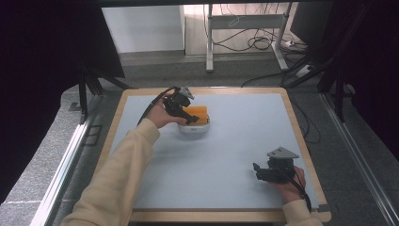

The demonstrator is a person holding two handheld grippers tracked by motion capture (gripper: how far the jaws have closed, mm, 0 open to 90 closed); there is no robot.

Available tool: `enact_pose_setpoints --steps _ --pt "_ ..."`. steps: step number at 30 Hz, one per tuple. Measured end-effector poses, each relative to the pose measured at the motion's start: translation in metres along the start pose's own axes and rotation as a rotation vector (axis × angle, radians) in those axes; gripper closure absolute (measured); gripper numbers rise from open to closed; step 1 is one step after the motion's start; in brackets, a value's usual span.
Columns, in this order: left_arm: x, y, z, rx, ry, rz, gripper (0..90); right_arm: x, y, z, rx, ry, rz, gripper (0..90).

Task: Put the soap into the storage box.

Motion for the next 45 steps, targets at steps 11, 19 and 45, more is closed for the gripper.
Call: enact_pose_setpoints --steps 11,19,45 --pt "0.016 -0.017 -0.014 0.025 0.001 -0.024 20.6 0.0 0.0 0.0 0.003 -0.002 0.004 14.0" --pt "0.032 -0.033 -0.026 0.069 0.021 -0.059 20.6 0.001 0.0 0.001 0.005 -0.002 0.002 14.0" --pt "0.085 -0.112 -0.093 0.19 0.055 -0.097 20.5 0.003 0.004 0.005 0.012 -0.008 -0.016 14.1"
Point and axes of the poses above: each handheld gripper's, and its own axes: x roughly backward along the jaws, y roughly out of its top, z roughly to its left, the point moved 10 cm from there along -x, roughly forward along the jaws, and after that the axes turned 7 degrees about -z, right-handed, at the moved point
